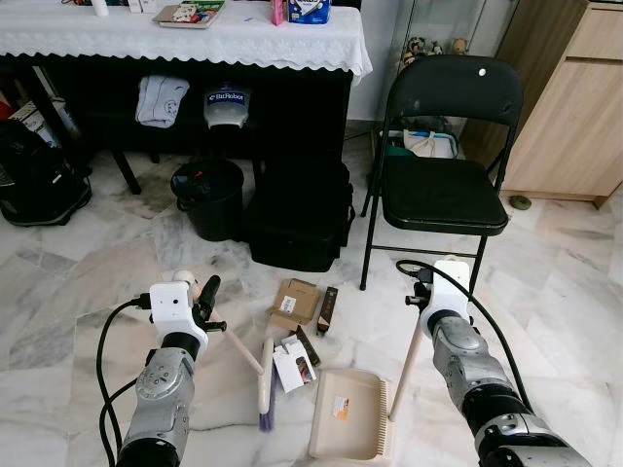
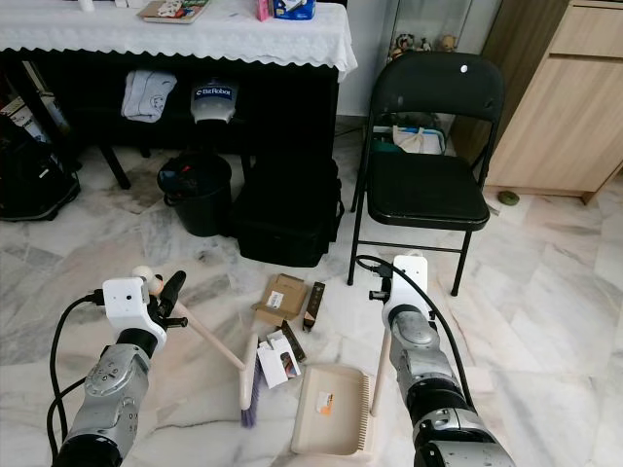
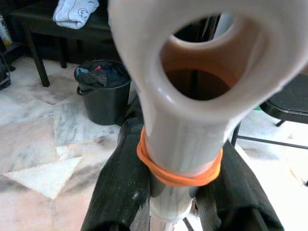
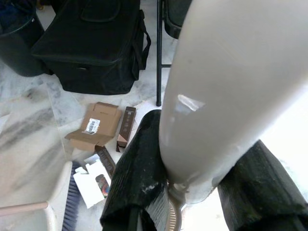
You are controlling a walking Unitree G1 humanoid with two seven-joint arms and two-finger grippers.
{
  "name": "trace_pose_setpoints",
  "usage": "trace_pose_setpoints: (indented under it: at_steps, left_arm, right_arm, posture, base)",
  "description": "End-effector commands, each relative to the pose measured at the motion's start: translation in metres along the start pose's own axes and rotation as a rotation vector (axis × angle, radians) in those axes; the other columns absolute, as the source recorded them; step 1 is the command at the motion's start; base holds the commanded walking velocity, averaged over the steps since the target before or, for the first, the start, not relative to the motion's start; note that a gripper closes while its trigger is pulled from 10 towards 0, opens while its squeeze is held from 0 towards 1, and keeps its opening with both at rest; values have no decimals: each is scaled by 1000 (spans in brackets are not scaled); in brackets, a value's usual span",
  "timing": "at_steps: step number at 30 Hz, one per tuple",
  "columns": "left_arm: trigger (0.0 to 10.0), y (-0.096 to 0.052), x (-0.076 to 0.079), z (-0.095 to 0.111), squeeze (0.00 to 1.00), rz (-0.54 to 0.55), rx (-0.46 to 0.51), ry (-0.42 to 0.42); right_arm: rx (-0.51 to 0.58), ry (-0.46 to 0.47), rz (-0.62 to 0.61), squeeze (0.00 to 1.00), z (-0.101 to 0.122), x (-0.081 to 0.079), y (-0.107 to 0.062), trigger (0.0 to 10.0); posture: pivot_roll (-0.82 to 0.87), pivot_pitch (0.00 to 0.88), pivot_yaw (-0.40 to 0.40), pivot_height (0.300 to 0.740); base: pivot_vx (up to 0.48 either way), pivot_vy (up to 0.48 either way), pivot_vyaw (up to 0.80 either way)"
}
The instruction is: Sweep floor
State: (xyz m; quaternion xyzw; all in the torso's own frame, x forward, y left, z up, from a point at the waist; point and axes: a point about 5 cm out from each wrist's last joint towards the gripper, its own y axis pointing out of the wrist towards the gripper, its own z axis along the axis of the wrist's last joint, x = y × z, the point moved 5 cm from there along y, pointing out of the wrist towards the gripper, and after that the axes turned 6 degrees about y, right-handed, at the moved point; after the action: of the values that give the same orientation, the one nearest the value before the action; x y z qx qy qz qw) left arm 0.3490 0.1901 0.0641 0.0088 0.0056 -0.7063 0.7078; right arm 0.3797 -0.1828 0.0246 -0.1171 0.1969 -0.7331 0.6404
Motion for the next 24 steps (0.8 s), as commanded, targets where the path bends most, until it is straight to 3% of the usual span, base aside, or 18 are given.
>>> trace_pose_setpoints:
  at_steps: [1,4,7,9,17,20,24]
  left_arm:
    - [10000,-1,1,2,0,-7,6,-8]
    - [10000,-1,1,2,0,-7,7,-8]
    - [10000,-1,-1,3,0,8,14,-4]
    - [10000,0,-2,4,0,14,18,-2]
    - [10000,-1,-2,4,0,19,21,-9]
    - [10000,-1,-4,5,0,29,27,-17]
    - [10000,-1,-4,5,0,33,29,-25]
  right_arm:
    - [-92,123,61,0,-30,-17,-5,10000]
    - [-2,146,54,0,-14,-17,-4,10000]
    - [118,17,25,0,7,-12,-5,10000]
    - [172,-9,35,0,18,-13,-6,10000]
    - [184,-47,34,0,17,-14,-7,10000]
    - [194,-98,-8,0,16,-7,-7,10000]
    - [216,-75,-51,0,19,2,-8,10000]
  posture:
    - [26,92,-4,740]
    - [26,92,-4,740]
    - [24,96,-4,740]
    - [23,96,-4,740]
    - [25,97,-8,740]
    - [24,99,-9,740]
    - [24,99,-9,740]
  base:
    - [0,0,0]
    - [0,0,0]
    - [0,0,0]
    - [0,0,0]
    - [0,0,0]
    - [0,0,0]
    - [0,0,0]
